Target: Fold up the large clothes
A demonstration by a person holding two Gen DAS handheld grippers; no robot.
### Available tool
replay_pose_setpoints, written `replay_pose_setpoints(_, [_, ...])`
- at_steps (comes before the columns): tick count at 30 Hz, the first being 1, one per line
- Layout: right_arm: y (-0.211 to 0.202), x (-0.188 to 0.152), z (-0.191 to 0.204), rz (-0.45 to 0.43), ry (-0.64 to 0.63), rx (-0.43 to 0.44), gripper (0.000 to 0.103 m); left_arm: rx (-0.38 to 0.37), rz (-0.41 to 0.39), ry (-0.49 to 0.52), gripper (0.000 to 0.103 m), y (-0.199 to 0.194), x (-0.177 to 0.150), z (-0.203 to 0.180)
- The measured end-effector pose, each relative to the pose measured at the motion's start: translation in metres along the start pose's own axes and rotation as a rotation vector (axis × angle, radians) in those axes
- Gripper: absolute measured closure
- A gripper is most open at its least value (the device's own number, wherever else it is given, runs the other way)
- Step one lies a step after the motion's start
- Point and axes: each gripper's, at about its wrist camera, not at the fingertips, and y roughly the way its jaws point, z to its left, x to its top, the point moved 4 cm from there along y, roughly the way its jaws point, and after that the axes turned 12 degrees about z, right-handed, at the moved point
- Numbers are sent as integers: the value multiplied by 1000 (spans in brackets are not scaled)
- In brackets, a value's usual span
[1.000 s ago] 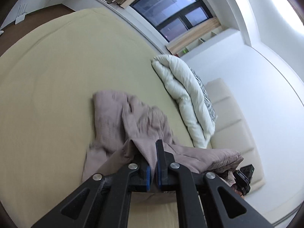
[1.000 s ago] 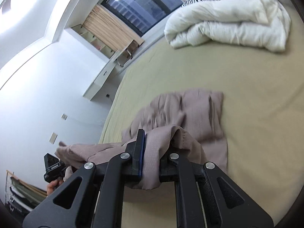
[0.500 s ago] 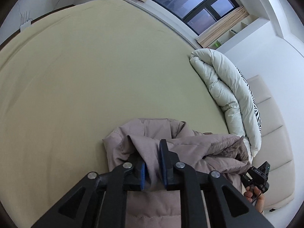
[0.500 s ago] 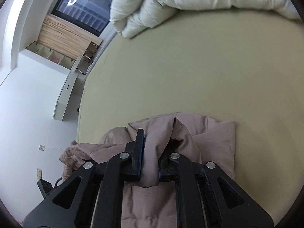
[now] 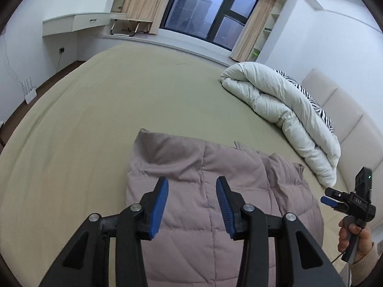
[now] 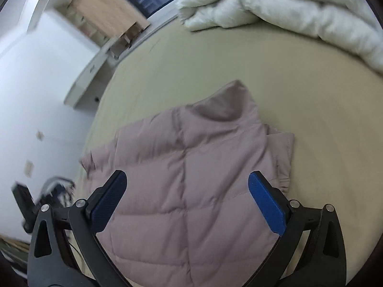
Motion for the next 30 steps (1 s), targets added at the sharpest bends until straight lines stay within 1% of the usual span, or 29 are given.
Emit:
replay_pose_setpoints(1, [5,-9,20,21,-51,-29,11,15,8,25,59,6,-2,-9])
replay_pose_setpoints(2, [18,-12,44,50,-107,-45,21,35,15,53,59,15,-4,-19])
replay_pose_setpoints(3, [31,-16,60,71,-139,-50,34,50,20,67,59,20,-7,-22])
replay_pose_setpoints(5, [55,-19,80,99,-174,-112,47,84,35,104,59,38,-8,-33])
replay_pose_setpoints(6, [66,-12,84,101,-169,-126,47,109,36,125,59,46,-6,-37])
replay_pose_setpoints(9, [102,21,88,124,-124,-114,46,171,39,171,59,72,7,-44])
replay_pose_setpoints(10, [113,28,88,140,-130,-132,47,202,44,188,59,85,14,-46])
replay_pose_setpoints(12, [146,43,84,185,-148,-189,46,252,97,218,59,114,22,-46])
replay_pose_setpoints(13, [159,51,81,195,-146,-212,46,265,117,225,59,129,26,-44])
replay_pose_setpoints(15, [176,67,79,192,-147,-234,46,300,129,240,58,153,34,-40])
replay_pose_setpoints(17, [190,83,77,174,-146,-242,46,297,144,227,58,170,41,-36])
replay_pose_setpoints(19, [204,93,76,162,-142,-233,45,285,160,220,57,184,48,-31])
replay_pose_setpoints(23, [222,98,76,144,-154,-211,44,260,164,206,55,201,46,-21])
replay_pose_setpoints(25, [227,97,73,121,-154,-196,44,272,146,213,55,204,42,-21])
replay_pose_setpoints(27, [231,95,76,97,-164,-202,44,292,128,220,55,206,38,-22])
replay_pose_setpoints(28, [229,83,76,85,-170,-208,44,300,121,223,55,207,37,-23])
replay_pose_setpoints(30, [232,77,76,71,-181,-221,44,303,109,221,55,208,35,-22])
